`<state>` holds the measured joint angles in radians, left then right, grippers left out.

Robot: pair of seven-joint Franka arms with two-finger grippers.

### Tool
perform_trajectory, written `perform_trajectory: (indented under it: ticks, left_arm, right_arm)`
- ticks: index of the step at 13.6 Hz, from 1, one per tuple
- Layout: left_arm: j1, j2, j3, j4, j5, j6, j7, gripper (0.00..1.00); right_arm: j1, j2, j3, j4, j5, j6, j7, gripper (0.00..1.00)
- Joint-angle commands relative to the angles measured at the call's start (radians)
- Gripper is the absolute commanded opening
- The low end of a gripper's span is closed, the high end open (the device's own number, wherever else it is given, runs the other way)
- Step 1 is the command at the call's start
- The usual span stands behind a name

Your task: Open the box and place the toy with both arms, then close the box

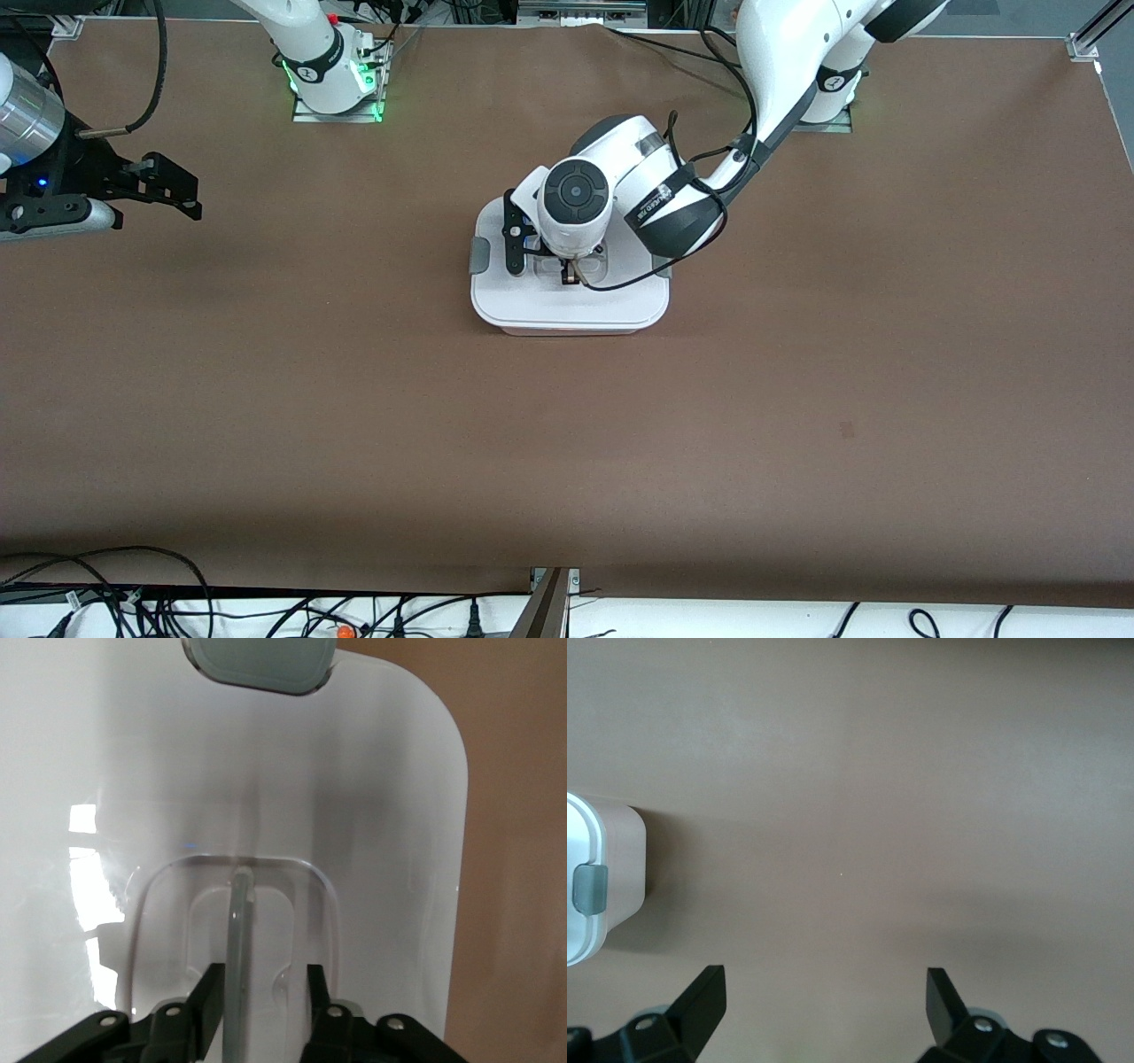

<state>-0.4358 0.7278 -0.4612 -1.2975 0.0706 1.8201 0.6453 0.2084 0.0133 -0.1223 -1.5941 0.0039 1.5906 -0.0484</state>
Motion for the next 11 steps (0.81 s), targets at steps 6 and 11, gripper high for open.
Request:
perform_trajectory:
  ticks: [6, 11]
  left_arm:
    - [0.034, -0.226, 0.001, -0.043, -0.04, -0.195, -0.33, 1.0]
    - [0.172, -0.339, 0.004, -0.032, 0.043, -0.26, -0.483, 1.0]
  right_arm:
    - [-0.004, 0.011, 0.004, 0.029, 0.005, -0.008, 0.01, 1.0]
    - [-0.004, 0.013, 0.004, 0.029, 0.005, -0.006, 0.009, 1.0]
